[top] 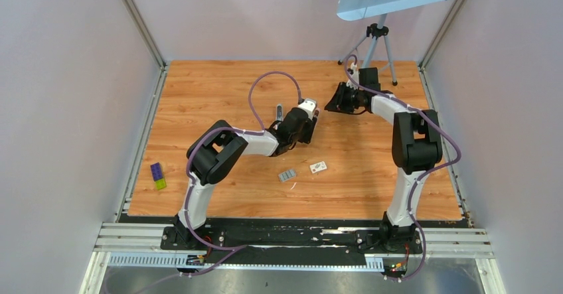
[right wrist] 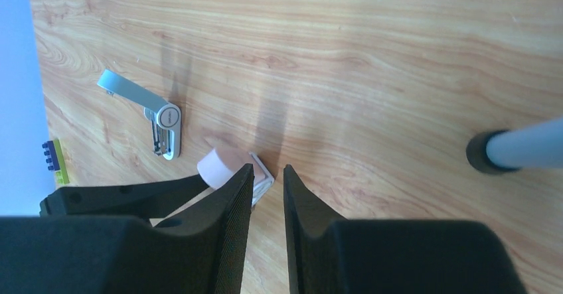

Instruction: Load the staples into the stapler

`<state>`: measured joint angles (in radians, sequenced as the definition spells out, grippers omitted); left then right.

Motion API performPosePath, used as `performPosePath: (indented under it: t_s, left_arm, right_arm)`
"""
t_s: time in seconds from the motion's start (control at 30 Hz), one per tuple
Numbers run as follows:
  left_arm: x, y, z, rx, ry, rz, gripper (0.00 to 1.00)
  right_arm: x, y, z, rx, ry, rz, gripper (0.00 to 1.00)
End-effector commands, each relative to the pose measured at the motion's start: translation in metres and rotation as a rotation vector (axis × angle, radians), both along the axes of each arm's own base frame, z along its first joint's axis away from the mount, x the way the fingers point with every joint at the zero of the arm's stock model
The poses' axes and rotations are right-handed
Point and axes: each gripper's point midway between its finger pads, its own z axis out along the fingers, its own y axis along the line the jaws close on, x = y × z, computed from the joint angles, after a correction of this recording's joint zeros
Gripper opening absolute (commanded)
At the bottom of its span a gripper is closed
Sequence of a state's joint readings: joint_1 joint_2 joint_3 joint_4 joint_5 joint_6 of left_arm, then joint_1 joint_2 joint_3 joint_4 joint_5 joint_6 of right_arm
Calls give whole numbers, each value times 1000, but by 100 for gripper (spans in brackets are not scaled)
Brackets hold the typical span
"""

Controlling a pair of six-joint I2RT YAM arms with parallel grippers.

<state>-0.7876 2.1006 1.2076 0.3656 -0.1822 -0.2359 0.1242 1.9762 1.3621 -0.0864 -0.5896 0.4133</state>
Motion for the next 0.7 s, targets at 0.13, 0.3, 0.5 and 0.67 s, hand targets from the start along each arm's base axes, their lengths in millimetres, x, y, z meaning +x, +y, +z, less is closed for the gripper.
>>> performPosePath:
  t_s: [0.13, 0.3, 0.5, 0.67]
  left_arm:
    - [7, 1, -2, 13, -3, 23, 39]
    - [6, 2, -2, 11, -3, 24, 37]
    - [6, 1, -2, 9, -5, 21, 37]
    - [6, 1, -3, 11, -3, 18, 37]
  right_arm:
    - [20, 10, -4, 68, -12, 13, 25]
    - [21, 20, -2, 87, -18, 42, 24]
    - [11, 29, -1, 91, -13, 69, 23]
    - [-1, 36, -3, 105, -17, 94, 22]
